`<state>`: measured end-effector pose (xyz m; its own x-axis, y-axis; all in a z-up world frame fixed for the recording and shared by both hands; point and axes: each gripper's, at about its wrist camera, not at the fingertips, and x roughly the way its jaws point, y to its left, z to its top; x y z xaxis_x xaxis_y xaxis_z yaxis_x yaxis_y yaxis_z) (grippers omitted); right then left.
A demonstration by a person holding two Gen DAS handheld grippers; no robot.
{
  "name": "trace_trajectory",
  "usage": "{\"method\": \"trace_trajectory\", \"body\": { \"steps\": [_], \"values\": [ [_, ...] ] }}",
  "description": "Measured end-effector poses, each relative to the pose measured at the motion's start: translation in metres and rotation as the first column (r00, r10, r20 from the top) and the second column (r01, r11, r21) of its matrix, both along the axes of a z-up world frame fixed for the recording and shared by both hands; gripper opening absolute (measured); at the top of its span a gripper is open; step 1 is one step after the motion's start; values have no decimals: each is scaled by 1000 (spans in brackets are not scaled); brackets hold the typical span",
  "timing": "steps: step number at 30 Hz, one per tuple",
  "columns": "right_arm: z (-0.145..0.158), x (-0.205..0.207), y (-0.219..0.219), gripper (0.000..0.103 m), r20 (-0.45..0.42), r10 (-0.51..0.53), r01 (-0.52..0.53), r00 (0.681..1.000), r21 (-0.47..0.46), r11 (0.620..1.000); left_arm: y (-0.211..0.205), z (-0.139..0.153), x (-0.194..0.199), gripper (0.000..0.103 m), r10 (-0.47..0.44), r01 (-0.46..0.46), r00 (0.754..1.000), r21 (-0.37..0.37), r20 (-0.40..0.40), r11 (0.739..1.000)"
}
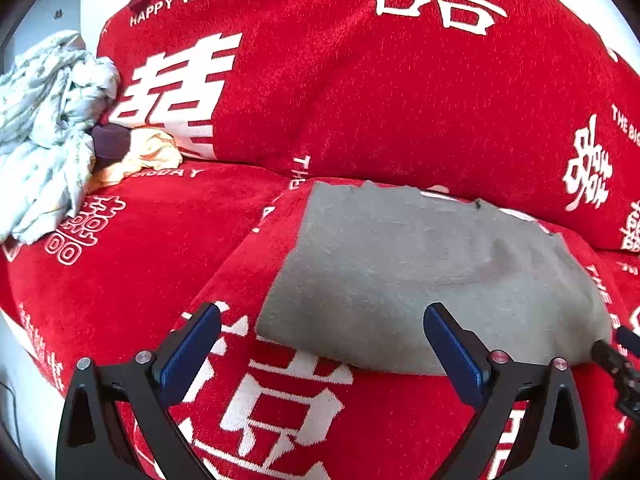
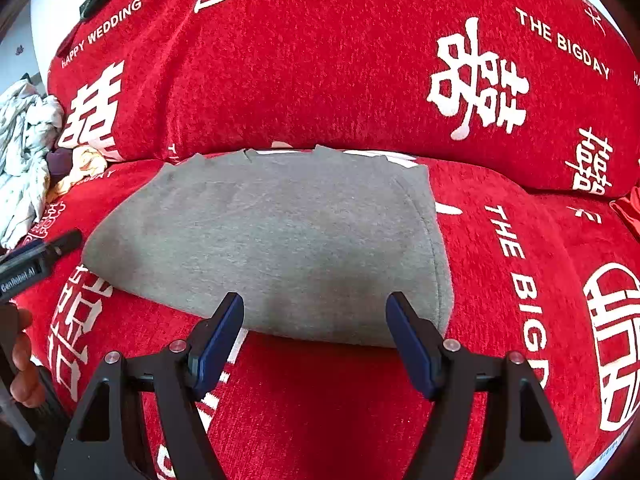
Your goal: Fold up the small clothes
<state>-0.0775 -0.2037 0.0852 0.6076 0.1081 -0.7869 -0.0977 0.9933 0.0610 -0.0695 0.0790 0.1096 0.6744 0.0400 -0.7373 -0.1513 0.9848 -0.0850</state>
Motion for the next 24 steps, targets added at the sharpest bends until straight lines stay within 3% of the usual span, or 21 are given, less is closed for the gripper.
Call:
{"method": "trace_trajectory", "body": {
  "steps": [9, 13, 18, 21, 23, 24],
  "values": [
    [3, 5, 9, 77, 18, 20, -20, 1000, -2, 1000, 8, -11, 11, 101, -38, 35, 996, -27, -83, 999],
    [19, 14, 8, 81, 78, -25, 24, 997, 23, 999, 15, -13, 11, 101, -11, 6, 998, -70, -66, 998],
    [27, 38, 6, 82, 110, -127, 119, 986, 77, 990, 23, -14, 3, 101, -56, 59, 998, -87, 43, 994],
    [27, 50, 14, 82, 101, -149, 141, 984, 84, 986, 32, -25, 11, 101, -91, 91, 996, -59, 1, 994],
    [25, 60, 23, 82, 83, -143, 138, 986, 66, 988, 45, -35, 20, 101, -118, 113, 992, -101, -44, 988],
    [24, 66, 29, 82, 68, -128, 124, 989, 49, 991, 58, -42, 25, 101, -137, 125, 988, -173, -65, 977]
  ]
}}
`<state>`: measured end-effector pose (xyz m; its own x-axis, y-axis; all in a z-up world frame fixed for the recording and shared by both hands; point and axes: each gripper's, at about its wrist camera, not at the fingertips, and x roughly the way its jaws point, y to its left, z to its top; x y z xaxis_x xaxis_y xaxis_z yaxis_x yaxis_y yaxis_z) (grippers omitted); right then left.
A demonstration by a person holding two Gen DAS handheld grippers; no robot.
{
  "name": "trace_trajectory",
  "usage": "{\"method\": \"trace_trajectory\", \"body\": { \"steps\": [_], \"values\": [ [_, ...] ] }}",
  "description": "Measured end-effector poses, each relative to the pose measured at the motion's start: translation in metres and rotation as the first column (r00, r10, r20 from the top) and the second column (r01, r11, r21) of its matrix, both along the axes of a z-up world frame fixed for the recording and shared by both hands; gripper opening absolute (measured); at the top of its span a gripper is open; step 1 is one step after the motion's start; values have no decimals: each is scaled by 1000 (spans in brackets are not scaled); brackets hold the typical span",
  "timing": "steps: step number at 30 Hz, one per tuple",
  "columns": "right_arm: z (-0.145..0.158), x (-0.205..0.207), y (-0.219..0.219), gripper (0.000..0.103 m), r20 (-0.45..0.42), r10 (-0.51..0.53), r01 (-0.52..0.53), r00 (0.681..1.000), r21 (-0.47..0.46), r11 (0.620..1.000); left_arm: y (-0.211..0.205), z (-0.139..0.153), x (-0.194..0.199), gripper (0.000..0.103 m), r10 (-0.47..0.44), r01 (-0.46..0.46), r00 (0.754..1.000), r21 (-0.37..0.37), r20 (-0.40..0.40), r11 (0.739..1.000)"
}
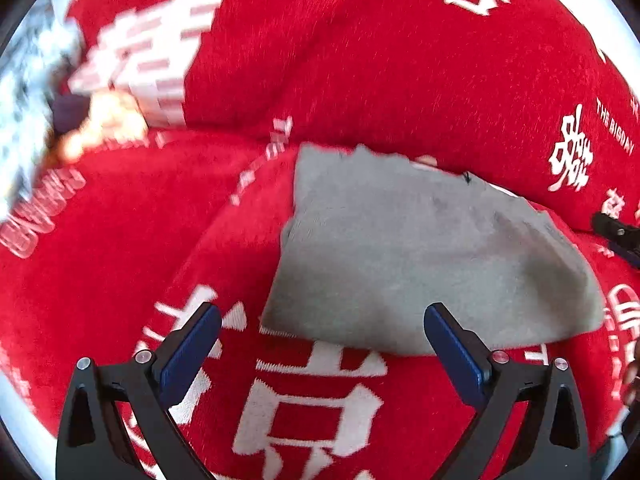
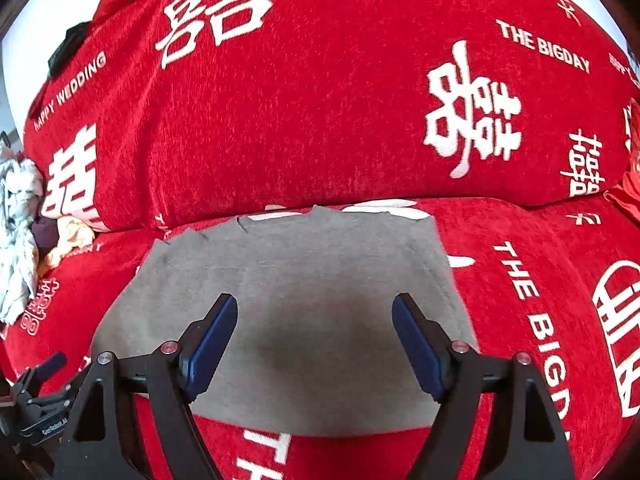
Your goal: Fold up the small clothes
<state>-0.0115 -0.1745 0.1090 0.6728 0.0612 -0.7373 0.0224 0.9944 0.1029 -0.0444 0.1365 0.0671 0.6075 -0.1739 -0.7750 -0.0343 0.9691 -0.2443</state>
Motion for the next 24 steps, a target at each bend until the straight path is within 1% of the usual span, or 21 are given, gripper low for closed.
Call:
{"method": "trace_trajectory", "body": {
  "steps": [1, 2, 4, 6, 7, 8, 9, 11, 12, 14, 16, 18, 19, 20, 21, 22, 23, 24],
  "values": [
    [-2, 6, 5, 82, -19, 22, -22, 1000, -10, 1000, 11, -6, 4, 101, -9, 8, 1000, -62, -13, 998],
    [-4, 14, 15, 82, -44, 59, -60, 997, -20, 998, 19, -11, 7, 101, -5, 3, 1000, -101, -23, 995],
    [-7, 22, 28, 82, -59, 89, -92, 994, -45, 995, 33, -21, 14, 101, -3, -2, 999, -169, -32, 986],
    [-9, 28, 42, 82, -60, 110, -114, 992, -70, 991, 43, -32, 22, 101, -21, 11, 999, -243, -38, 970],
    [-11, 30, 47, 82, -63, 121, -125, 991, -74, 989, 46, -36, 25, 101, -22, 9, 999, -268, -43, 963],
    [-13, 32, 52, 82, -70, 131, -136, 989, -77, 988, 50, -42, 30, 101, -27, 10, 998, -306, -54, 952],
    [-16, 34, 58, 82, -78, 141, -147, 987, -80, 986, 51, -46, 33, 101, -31, 11, 998, -321, -58, 947],
    [-21, 37, 66, 82, -89, 159, -167, 983, -91, 982, 49, -46, 36, 101, -36, 22, 999, -321, -36, 947],
    [-24, 39, 70, 82, -96, 167, -177, 981, -102, 979, 45, -46, 38, 101, -59, 44, 998, -333, -35, 942],
    [-29, 42, 78, 82, -113, 182, -195, 977, -121, 973, 33, -43, 41, 101, -102, 87, 994, -336, -29, 938],
    [-31, 46, 83, 82, -125, 187, -204, 974, -136, 970, 23, -42, 43, 101, -123, 104, 992, -346, -32, 932],
    [-33, 51, 89, 82, -131, 192, -212, 972, -152, 965, 20, -41, 43, 101, -144, 129, 990, -368, -13, 921],
    [-33, 54, 92, 82, -135, 197, -217, 971, -160, 963, 22, -39, 42, 95, -154, 144, 988, -398, 5, 906],
    [-33, 56, 96, 82, -138, 202, -224, 970, -166, 960, 24, -40, 42, 75, -157, 148, 987, -428, 15, 892],
    [-33, 60, 101, 82, -143, 212, -235, 967, -171, 957, 27, -43, 43, 63, -162, 148, 987, -472, 10, 869],
    [-34, 64, 107, 82, -151, 220, -245, 964, -174, 954, 28, -46, 46, 53, -158, 133, 987, -484, -10, 865],
    [-34, 69, 111, 82, -161, 227, -254, 960, -172, 952, 29, -50, 48, 43, -145, 112, 989, -488, -30, 866],
    [-34, 76, 118, 82, -179, 241, -270, 954, -159, 950, 30, -52, 49, 37, -129, 94, 991, -488, -38, 868]
  ]
}}
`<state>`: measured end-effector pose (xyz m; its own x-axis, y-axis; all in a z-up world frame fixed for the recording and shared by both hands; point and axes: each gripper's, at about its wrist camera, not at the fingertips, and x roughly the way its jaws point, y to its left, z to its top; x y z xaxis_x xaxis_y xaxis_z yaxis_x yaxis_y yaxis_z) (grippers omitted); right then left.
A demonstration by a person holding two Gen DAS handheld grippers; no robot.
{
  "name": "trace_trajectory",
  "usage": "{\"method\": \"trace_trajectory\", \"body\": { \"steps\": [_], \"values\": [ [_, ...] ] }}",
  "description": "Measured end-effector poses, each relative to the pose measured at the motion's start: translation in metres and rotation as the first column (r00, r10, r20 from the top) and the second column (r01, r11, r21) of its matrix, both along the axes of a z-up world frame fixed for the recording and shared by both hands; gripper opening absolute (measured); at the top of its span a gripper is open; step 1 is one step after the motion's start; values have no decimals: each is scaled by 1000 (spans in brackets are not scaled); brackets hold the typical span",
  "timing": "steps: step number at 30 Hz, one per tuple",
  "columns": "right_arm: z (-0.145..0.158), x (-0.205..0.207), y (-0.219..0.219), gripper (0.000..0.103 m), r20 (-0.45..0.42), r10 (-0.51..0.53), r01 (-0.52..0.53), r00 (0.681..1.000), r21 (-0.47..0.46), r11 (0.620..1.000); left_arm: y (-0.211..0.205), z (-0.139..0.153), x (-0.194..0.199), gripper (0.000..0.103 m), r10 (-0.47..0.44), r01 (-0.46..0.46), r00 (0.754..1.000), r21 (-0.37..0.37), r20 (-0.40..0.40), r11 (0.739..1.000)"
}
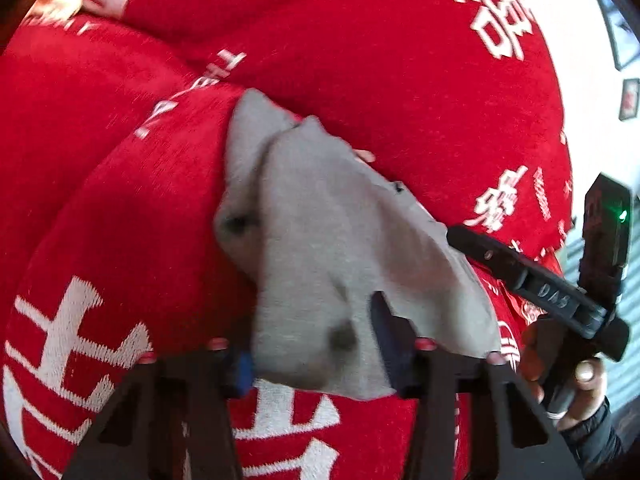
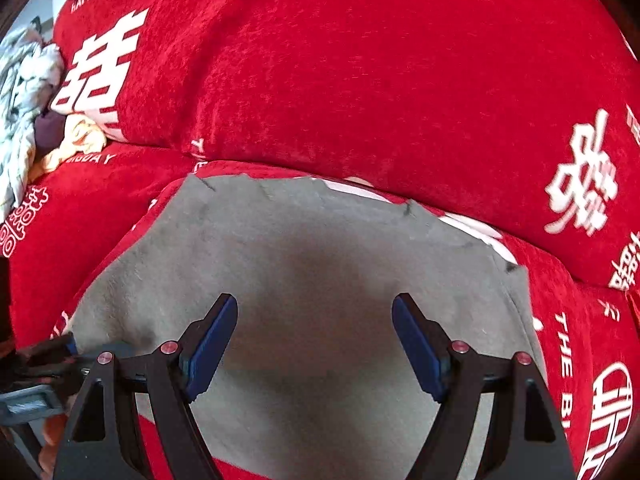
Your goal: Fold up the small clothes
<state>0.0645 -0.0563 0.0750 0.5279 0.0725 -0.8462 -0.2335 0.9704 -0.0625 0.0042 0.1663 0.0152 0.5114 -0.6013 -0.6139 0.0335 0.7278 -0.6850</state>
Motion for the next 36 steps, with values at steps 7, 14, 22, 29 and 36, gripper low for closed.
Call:
{"method": "trace_trajectory", "body": {
  "steps": [7, 14, 22, 29, 36],
  "values": [
    [-22, 73, 62, 82, -215, 82, -57, 973, 118, 991, -8, 10, -5, 36, 23, -25, 999, 50, 45, 998],
    [-75, 128, 121, 83, -440, 55, -12, 897, 100, 995, -13, 18, -11, 36, 16, -24, 996, 95, 82, 995],
    [-97, 129, 170, 93, -458, 83, -143, 885, -98, 985, -21, 26, -12, 36, 5, -21, 994, 146, 109, 989],
    [-87, 120, 161, 35, -405, 89, -149, 910, -118, 982, -28, 31, -13, 31, -10, -12, 992, 183, 123, 983],
    [-66, 118, 106, 20, -388, 159, -103, 908, 162, 981, -31, 37, -17, 28, -30, 1, 989, 199, 145, 980]
  ]
}}
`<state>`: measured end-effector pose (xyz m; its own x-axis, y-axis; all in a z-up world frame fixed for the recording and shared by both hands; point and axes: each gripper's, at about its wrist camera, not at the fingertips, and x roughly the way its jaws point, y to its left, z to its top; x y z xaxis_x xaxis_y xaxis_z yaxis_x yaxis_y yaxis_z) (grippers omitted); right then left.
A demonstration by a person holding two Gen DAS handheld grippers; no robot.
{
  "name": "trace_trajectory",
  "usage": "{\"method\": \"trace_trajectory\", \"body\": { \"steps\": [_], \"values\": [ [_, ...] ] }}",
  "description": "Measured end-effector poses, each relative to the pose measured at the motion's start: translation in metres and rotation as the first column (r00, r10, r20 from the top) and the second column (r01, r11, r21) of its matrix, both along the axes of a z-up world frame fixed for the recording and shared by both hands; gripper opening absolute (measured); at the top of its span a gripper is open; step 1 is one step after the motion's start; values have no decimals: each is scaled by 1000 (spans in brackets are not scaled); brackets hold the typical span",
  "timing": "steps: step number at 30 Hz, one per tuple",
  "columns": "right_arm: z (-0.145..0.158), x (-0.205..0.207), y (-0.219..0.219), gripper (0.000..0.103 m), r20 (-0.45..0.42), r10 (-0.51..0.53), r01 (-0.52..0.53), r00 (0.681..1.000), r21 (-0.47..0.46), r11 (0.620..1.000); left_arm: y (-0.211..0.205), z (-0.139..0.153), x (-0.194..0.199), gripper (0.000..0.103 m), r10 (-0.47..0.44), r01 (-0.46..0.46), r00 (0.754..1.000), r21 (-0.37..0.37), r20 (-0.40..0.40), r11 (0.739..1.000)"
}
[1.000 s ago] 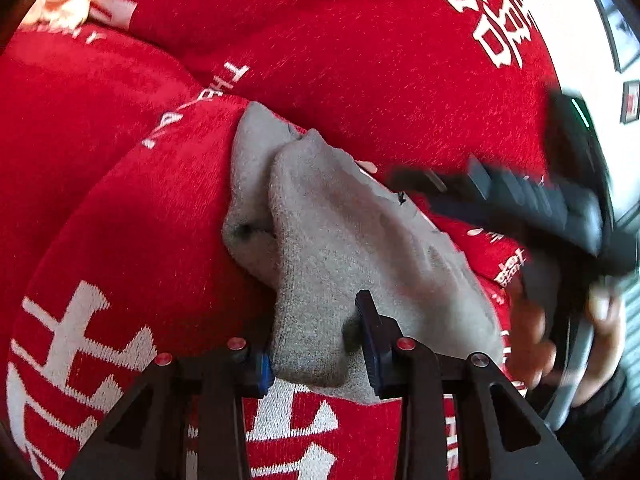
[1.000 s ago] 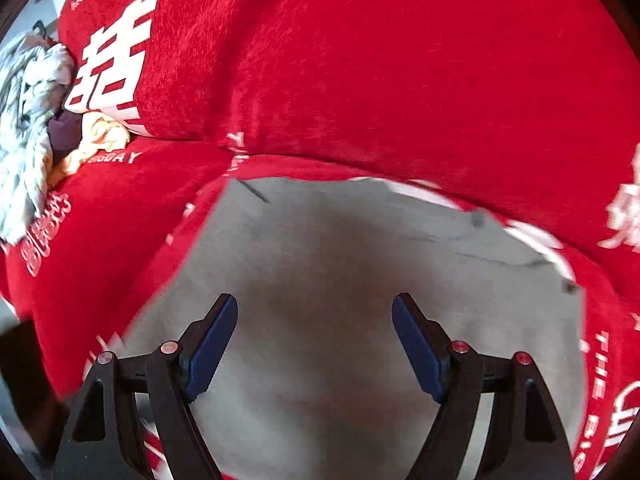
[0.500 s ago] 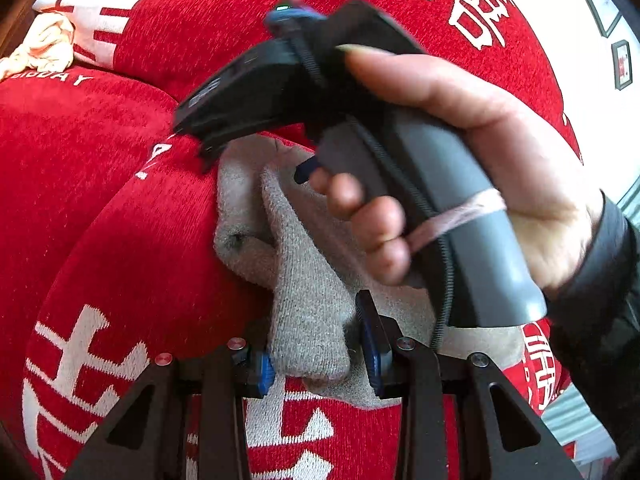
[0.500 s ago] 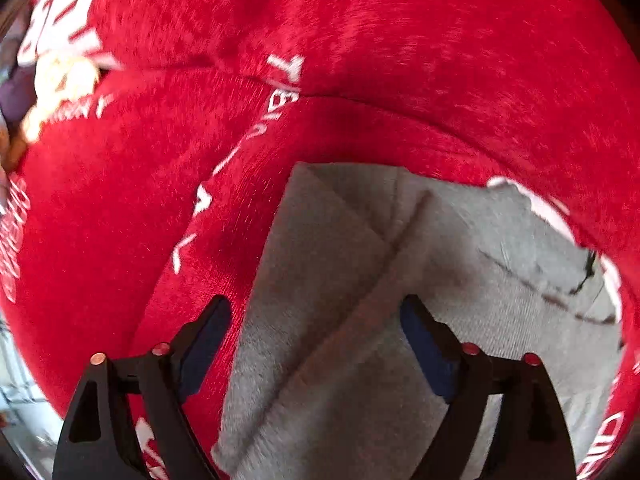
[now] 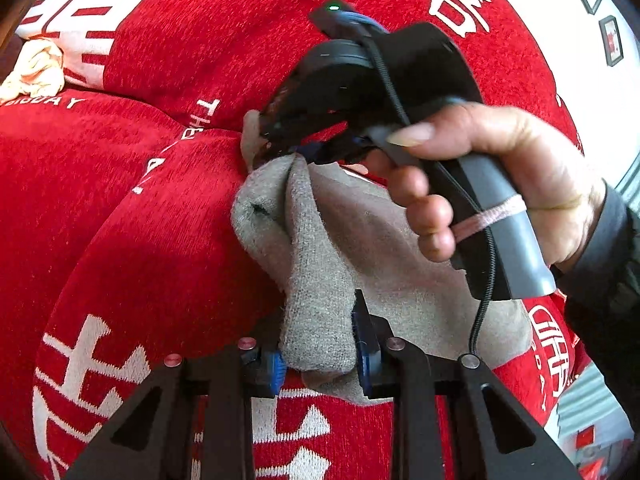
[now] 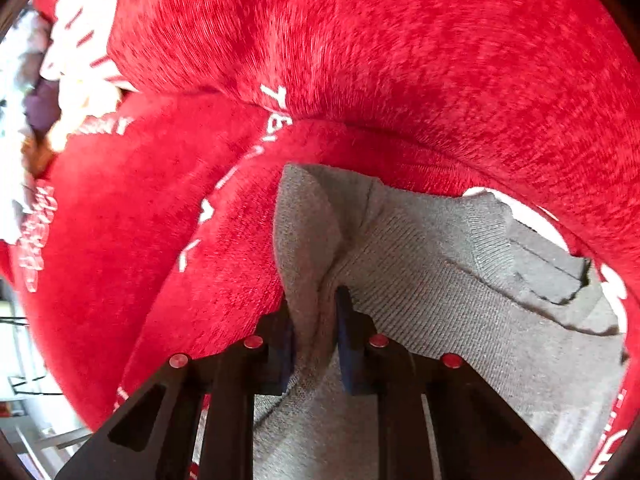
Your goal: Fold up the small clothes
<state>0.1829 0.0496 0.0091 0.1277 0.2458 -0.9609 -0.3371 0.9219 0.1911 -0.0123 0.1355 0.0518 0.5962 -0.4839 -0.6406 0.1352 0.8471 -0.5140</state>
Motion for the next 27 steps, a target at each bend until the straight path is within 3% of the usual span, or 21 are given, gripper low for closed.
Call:
{"method": "trace_trajectory", "body": {
  "steps": [6, 7, 8, 9, 11, 14, 18, 20, 21, 22, 23, 24, 25, 26, 27],
  "values": [
    [14, 7, -29, 19, -1, -44, 43, 999, 212, 976, 10, -6, -6, 30, -25, 26, 1000, -48, 14, 999],
    [11, 8, -34, 19, -3, -54, 53, 999, 241, 969, 11, -8, -7, 51, -26, 26, 1000, -39, 4, 999],
    [12, 7, -42, 19, -6, -69, 68, 998, 275, 959, 12, -11, -7, 94, -13, 13, 1000, -27, -5, 1000],
    [17, 8, -46, 19, -10, -75, 75, 997, 296, 952, 17, -11, -12, 103, 30, -30, 1000, -15, 1, 999],
    [17, 8, -53, 19, -9, -80, 78, 997, 332, 940, 26, -10, -22, 102, 91, -89, 995, -34, 49, 995],
    [18, 5, -64, 19, -11, -81, 79, 997, 365, 928, 33, -8, -25, 102, 103, -101, 993, -35, 53, 994],
    [18, 2, -75, 19, -11, -72, 70, 997, 408, 910, 36, -26, -3, 102, 98, -106, 992, -97, -78, 990],
    [16, 1, -79, 19, -17, -76, 76, 997, 420, 904, 35, -25, 5, 102, 113, -123, 989, -115, -91, 986],
    [15, 1, -81, 19, -20, -76, 77, 997, 423, 903, 32, -21, 8, 101, 105, -113, 991, -113, -79, 987],
    [14, 0, -82, 19, -21, -76, 78, 997, 422, 903, 28, -15, 8, 88, 96, -102, 993, -109, -63, 989],
    [15, 0, -85, 19, -21, -73, 75, 997, 419, 905, 25, -10, 7, 59, 90, -94, 995, -101, -44, 990],
    [15, 0, -87, 19, -21, -70, 72, 997, 417, 906, 17, -5, 10, 47, 70, -72, 997, -65, -35, 995],
    [16, 0, -89, 19, -19, -70, 71, 997, 415, 907, 12, -5, 14, 27, 61, -62, 997, -36, -41, 997],
    [17, 1, -90, 19, -20, -69, 71, 997, 417, 906, 6, -4, 17, 20, 60, -61, 997, -6, -49, 998],
    [18, 1, -91, 19, -19, -70, 72, 997, 416, 907, 2, -1, 19, 20, 82, -80, 995, 37, -49, 996]
  ]
}}
